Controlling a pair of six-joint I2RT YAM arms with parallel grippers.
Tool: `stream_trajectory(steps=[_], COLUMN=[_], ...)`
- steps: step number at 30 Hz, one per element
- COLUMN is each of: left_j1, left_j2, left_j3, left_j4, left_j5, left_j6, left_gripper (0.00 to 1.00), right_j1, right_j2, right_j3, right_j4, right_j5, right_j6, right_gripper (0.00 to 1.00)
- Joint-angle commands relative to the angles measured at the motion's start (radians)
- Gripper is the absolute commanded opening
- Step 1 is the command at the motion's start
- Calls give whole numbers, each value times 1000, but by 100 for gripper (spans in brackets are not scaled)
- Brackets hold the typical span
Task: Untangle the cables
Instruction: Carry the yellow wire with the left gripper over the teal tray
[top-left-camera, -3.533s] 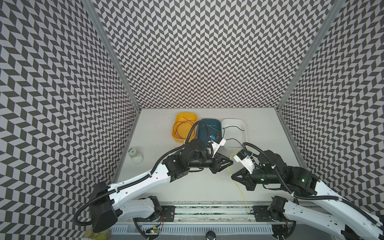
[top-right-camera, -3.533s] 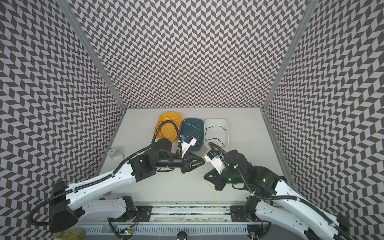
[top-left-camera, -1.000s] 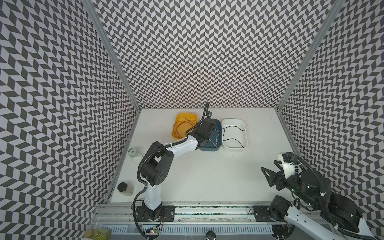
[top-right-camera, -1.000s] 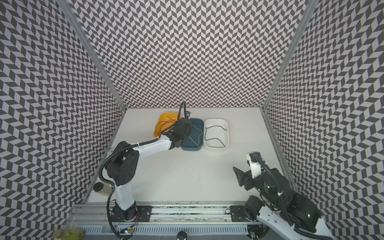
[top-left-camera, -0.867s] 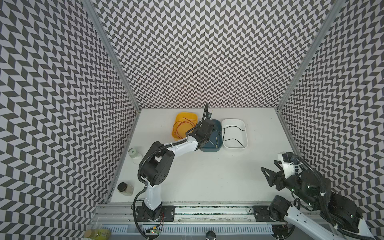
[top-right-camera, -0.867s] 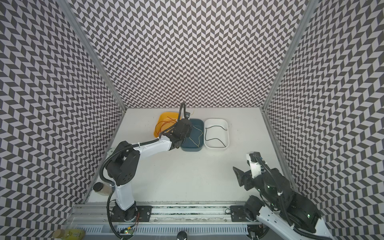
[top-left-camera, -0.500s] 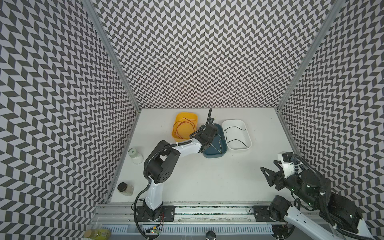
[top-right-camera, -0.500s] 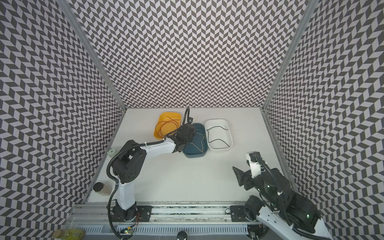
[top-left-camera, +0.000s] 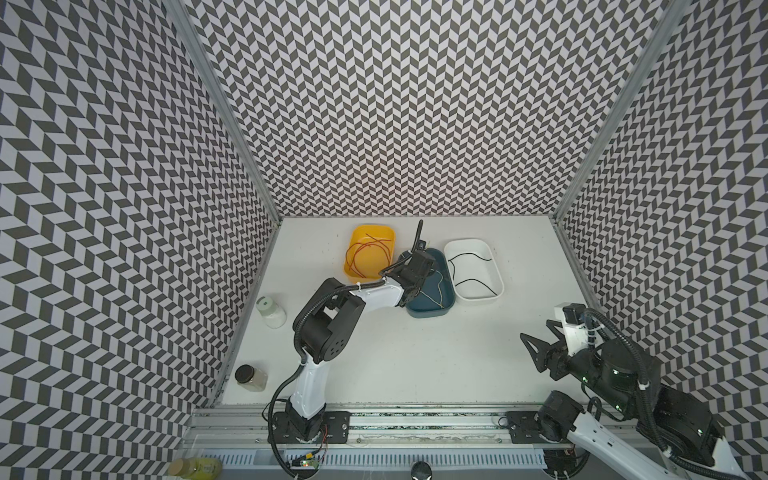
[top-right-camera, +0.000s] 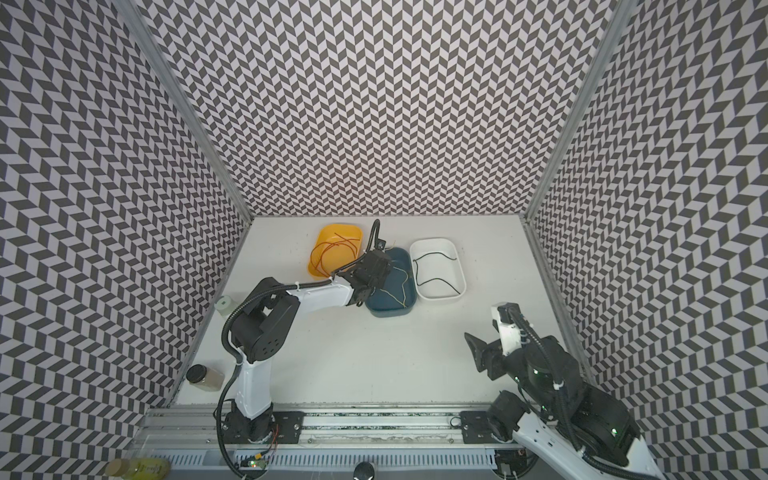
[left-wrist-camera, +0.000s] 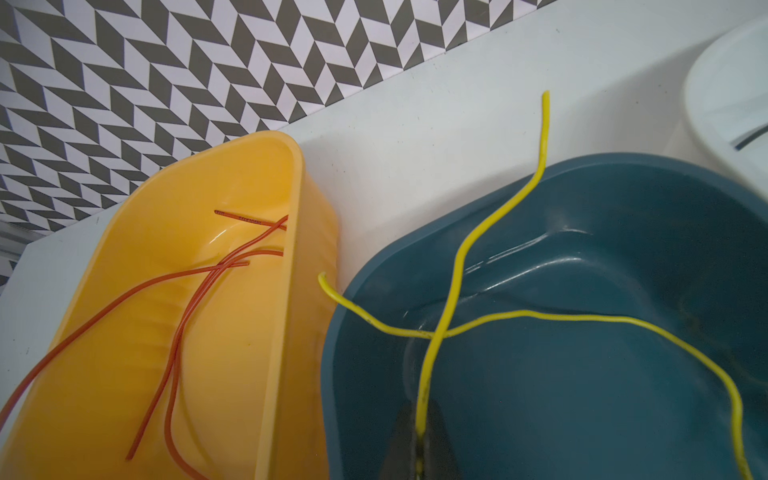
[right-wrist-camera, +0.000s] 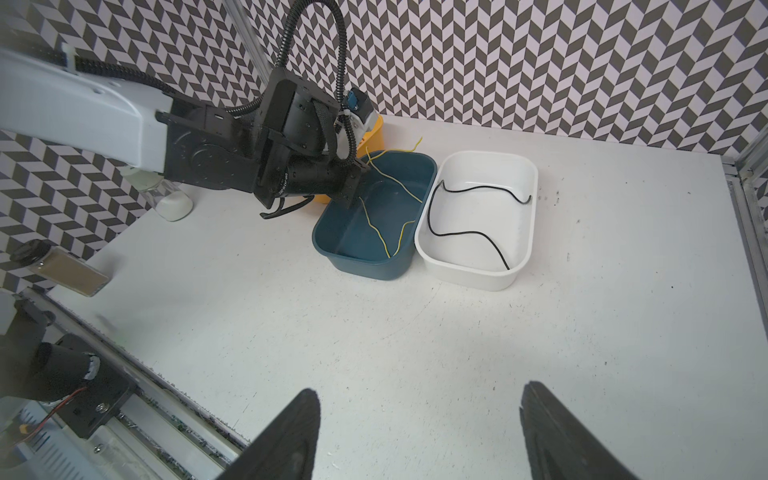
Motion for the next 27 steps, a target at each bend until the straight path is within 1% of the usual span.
stream_trajectory(steps=[1,4,8,17,27], left_j1=[2,3,4,9,49], left_j2=[-3,-25,-16,59,87], left_j3=[-30,-38,-40,-37,-14], left_j4=[12,27,30,24,13], left_j5=[-3,16,48,40,64], left_j6=[-7,9,19,24,23], left_gripper=[0,0,0,0,0], right_j1=[-9,-10,-13,-15,-19], right_j2=[6,4,0,-5,-4], right_j3=[-8,-10,-11,-15,-18], right_j4=[40,41,45,48,56], right_j5=[-3,-5,-8,-11,-14], right_j6=[-16,-17,-19,-20,-26], right_gripper=[76,76,75,75,75])
